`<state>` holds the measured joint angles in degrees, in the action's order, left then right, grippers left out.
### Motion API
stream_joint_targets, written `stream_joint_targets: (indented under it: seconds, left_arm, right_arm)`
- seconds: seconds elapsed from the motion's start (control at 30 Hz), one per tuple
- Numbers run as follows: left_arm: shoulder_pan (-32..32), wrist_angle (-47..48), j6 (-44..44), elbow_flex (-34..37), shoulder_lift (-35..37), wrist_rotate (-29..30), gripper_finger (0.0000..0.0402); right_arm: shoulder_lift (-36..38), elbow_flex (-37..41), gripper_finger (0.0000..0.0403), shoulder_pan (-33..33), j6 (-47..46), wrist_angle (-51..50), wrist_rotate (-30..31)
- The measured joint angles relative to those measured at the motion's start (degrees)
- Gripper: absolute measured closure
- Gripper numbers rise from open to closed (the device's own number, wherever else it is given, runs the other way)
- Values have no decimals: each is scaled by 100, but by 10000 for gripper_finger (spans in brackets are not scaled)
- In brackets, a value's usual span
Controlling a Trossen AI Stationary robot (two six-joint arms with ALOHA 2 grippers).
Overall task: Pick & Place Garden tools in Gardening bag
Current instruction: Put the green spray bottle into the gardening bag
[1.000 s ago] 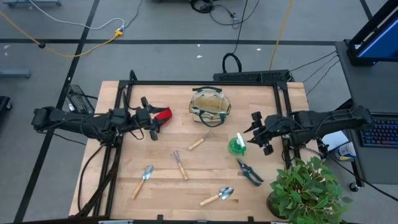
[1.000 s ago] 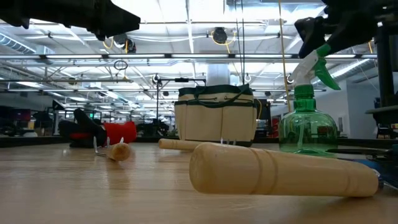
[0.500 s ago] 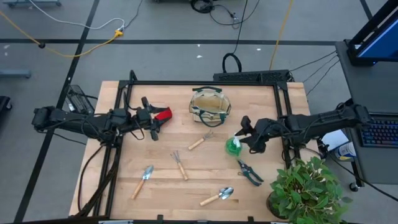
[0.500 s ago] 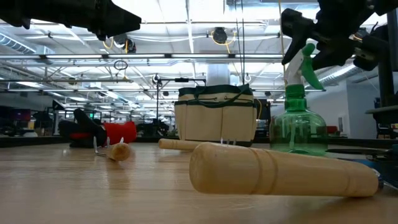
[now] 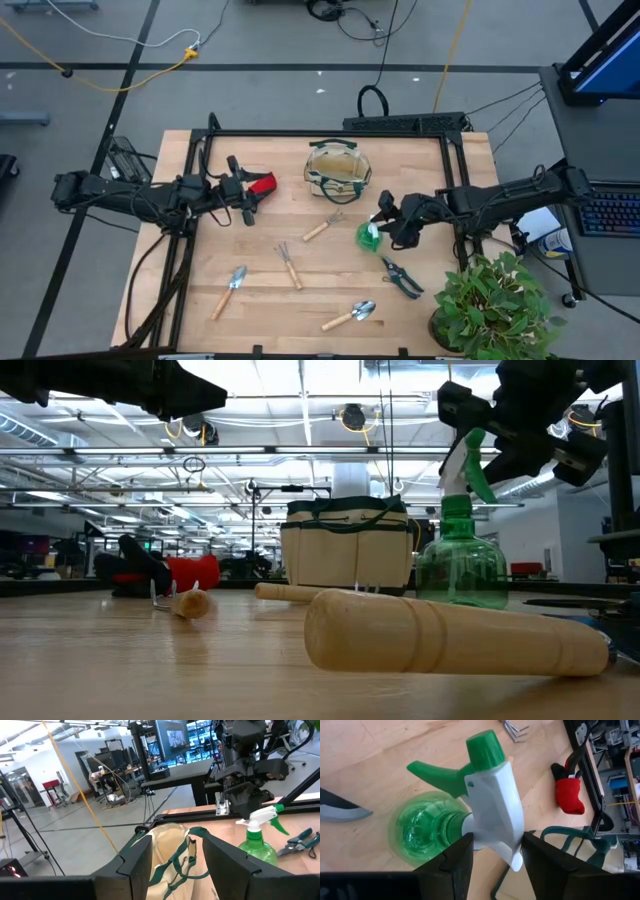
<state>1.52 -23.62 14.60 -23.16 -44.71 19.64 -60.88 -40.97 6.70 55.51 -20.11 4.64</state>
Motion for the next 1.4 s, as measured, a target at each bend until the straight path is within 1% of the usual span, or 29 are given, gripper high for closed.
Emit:
stream_joint_targets:
  seconds: [0.2,0.37,0.43,0.53,0.63,0.73,0.87,0.97,1.13,1.4]
  left_arm:
    - [0,7,16,0,0,0,220]
    - [0,33,12,0,0,0,220]
    - [0,57,-8,0,0,0,220]
    - [0,245,-30,0,2,0,220]
    - [0,398,9,0,2,-2,220]
    - [0,510,36,0,0,0,220]
    - [0,546,33,0,2,0,220]
    - [0,554,31,0,2,0,220]
    - [0,553,60,0,2,0,220]
    - [0,551,71,0,2,0,220]
  right_arm:
    - [131,5,248,13,-64,-56,-9]
    - [269,13,248,18,157,-111,-33]
    - [288,15,248,18,79,-146,-33]
    - [292,15,256,18,-527,-252,-23]
    - [330,11,271,97,-1222,-409,3]
    - [358,11,289,285,-1576,-470,35]
    - [387,11,310,652,-1883,-563,600]
    - [394,11,317,896,-2413,-621,1012]
    - [398,15,309,1130,-3203,-554,1045]
    - [398,20,264,1159,-4538,-498,1017]
